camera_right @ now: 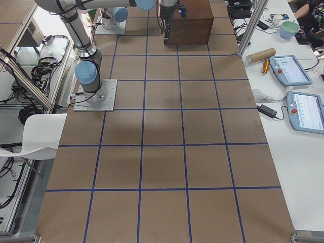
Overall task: Open drawer and put corn inside
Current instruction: 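Lower the left gripper and grasp the yellow corn cob, then lift the corn and carry it over the open drawer with the left gripper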
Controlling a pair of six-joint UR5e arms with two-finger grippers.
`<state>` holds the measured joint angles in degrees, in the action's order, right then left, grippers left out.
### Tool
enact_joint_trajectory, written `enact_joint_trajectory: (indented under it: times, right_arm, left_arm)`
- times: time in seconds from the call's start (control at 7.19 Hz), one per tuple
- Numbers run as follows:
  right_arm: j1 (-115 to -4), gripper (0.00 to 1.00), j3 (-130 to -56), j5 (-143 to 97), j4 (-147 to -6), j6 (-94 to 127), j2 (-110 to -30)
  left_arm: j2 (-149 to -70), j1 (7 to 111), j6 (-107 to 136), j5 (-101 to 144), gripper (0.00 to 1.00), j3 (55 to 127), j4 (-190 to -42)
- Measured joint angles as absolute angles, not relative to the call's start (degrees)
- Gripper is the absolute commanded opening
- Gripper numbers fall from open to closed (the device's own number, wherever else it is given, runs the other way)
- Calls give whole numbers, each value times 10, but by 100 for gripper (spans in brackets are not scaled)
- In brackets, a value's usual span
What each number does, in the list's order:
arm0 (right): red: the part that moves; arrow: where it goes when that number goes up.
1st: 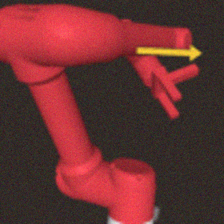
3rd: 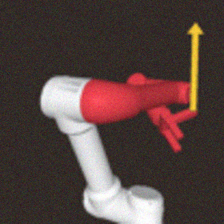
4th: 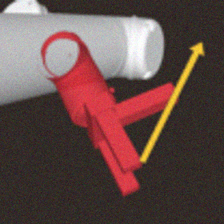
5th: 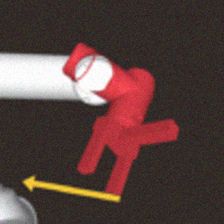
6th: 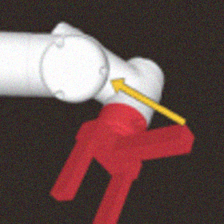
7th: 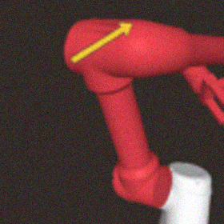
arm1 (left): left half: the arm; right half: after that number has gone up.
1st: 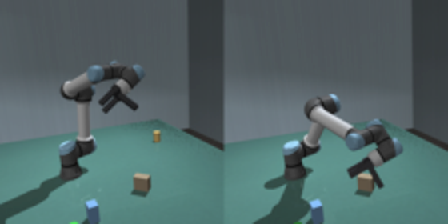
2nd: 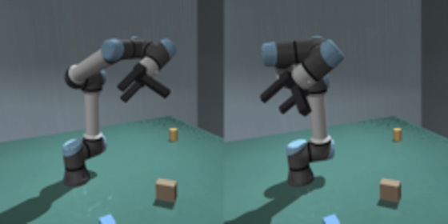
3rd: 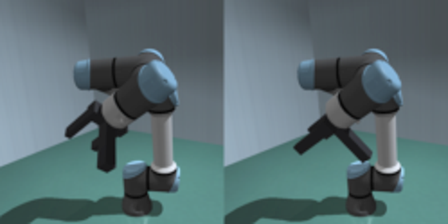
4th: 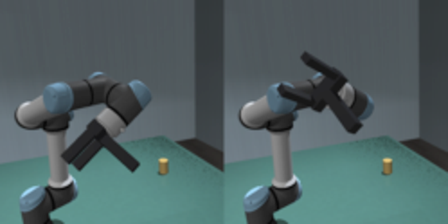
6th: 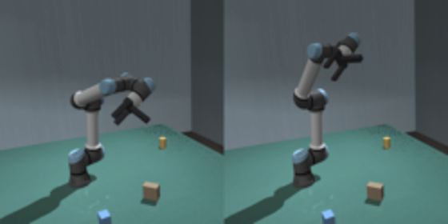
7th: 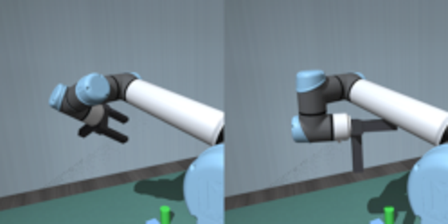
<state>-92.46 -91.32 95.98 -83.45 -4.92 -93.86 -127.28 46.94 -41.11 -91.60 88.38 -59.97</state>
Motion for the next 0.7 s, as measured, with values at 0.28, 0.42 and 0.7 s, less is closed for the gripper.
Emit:
enact_joint_trajectory:
  times: [0.28, 0.42, 0.7]
  right_arm:
    - [-925, 100, -913, 960, -835, -49, -939]
    - [-925, 100, -913, 960, -835, -49, -939]
    - [-925, 100, -913, 960, -835, -49, -939]
  left_arm:
    - [-1272, 469, -410, -925, 0, 883, -600]
    - [-1271, 469, -410, -927, 0, 883, -600]
    - [-1270, 469, -409, -927, 0, 883, -600]
